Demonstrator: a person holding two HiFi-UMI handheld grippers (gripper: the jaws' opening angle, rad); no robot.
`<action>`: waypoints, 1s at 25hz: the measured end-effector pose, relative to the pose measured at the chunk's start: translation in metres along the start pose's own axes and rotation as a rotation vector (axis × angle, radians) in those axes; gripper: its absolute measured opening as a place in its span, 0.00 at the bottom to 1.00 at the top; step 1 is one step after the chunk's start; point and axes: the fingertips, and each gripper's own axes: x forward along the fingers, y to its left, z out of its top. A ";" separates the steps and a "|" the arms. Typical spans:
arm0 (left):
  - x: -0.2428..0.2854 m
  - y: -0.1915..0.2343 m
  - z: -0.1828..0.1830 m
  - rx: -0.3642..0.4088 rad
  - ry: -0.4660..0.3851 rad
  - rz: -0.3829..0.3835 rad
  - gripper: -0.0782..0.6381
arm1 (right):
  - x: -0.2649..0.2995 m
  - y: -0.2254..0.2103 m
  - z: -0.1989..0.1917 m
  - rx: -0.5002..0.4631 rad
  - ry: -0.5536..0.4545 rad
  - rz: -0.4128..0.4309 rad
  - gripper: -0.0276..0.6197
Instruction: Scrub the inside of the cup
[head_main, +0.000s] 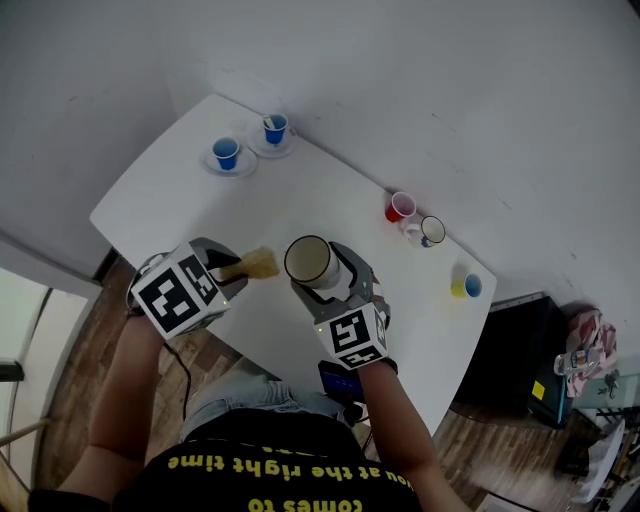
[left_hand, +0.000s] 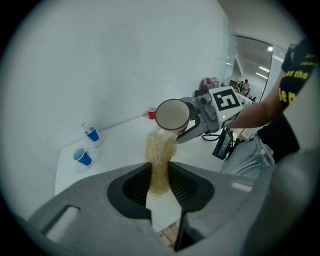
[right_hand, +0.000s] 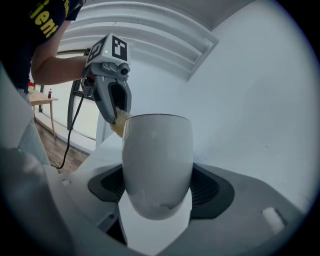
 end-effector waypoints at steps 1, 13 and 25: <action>-0.001 0.001 0.000 -0.007 -0.014 0.005 0.25 | 0.000 -0.001 0.002 0.006 -0.007 0.001 0.63; 0.004 -0.004 -0.008 -0.092 -0.122 -0.037 0.25 | 0.000 -0.005 0.004 0.125 -0.068 0.016 0.63; 0.005 0.011 0.003 -0.131 -0.282 0.052 0.25 | 0.003 -0.019 0.007 0.263 -0.127 0.010 0.63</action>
